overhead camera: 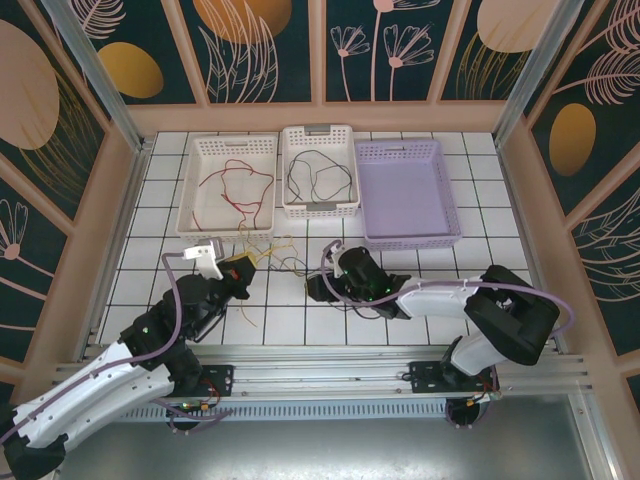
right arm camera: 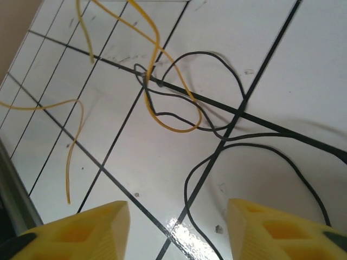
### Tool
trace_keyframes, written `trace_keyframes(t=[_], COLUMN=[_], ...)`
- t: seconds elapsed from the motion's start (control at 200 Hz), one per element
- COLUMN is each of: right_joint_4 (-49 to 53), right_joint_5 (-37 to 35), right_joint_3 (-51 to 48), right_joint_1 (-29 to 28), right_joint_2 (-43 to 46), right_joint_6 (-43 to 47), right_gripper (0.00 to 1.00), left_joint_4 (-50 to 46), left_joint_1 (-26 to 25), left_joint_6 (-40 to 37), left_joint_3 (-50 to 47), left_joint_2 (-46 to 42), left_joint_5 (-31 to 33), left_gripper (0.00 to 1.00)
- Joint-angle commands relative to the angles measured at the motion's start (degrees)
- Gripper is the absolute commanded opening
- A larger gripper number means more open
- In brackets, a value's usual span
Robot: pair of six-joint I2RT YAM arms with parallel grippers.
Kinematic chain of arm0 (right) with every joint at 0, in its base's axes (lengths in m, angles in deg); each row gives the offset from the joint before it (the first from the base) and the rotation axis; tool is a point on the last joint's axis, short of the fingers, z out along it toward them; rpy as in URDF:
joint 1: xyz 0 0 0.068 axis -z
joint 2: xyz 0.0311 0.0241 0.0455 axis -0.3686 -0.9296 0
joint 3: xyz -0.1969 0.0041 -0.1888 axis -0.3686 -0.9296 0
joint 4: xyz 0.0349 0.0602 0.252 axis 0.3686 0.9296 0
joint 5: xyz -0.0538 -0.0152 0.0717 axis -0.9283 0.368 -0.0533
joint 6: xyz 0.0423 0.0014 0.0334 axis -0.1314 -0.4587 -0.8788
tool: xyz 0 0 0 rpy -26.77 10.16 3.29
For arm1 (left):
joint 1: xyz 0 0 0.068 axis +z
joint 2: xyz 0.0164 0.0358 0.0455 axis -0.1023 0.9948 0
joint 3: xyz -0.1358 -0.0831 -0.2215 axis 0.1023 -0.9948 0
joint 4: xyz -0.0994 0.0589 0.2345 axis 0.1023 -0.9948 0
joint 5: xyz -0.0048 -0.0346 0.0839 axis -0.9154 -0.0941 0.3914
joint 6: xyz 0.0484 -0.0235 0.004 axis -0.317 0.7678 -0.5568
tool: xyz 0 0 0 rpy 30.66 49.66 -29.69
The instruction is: Untangle the cables
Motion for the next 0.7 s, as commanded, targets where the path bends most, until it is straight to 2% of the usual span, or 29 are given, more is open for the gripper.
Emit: trace_keyframes(t=[0.0,0.055,0.09,0.11,0.125,0.14,0.55,0.691], right_joint_4=[2.14,2.84,3.35,3.78,4.13,4.55,11.12,10.70], right_joint_5=[-7.54,-10.18,-12.16,-13.69,-14.57,-15.43,-19.04,-17.44], right_joint_3=[0.85,1.13,1.30,1.41,1.57,1.77,11.56,11.79], right_joint_1=[-1.69,-2.27,-2.85,-3.20,-3.36,-3.53,-3.50,-2.51], right_joint_2=[-0.23,-0.48,-0.55,-0.49,-0.58,-0.64,-10.09,-11.35], right_joint_6=[1.30,1.50,1.82,1.84,1.84,1.83,-2.74,-3.18], right_gripper=[0.59,0.62,0.68,0.79,0.94,0.98,0.99,0.98], left_joint_4=[1.79,1.62,1.53,1.49,1.48,1.40,1.58,0.66], left_joint_1=[0.22,0.27,0.29,0.21,0.27,0.22,0.24,0.23], left_joint_6=[0.58,0.52,0.43,0.44,0.37,0.35,0.58,0.47], left_joint_3=[-0.71,-0.84,-0.97,-1.04,-1.06,-1.03,-1.67,-1.76], left_joint_2=[-1.12,-1.46,-1.55,-1.56,-1.67,-1.68,-1.96,-3.01], left_joint_5=[0.46,0.75,0.80,0.78,0.84,0.69,0.47,0.97], left_gripper=[0.00,0.00,0.00,0.00,0.00,0.00,0.00,0.00])
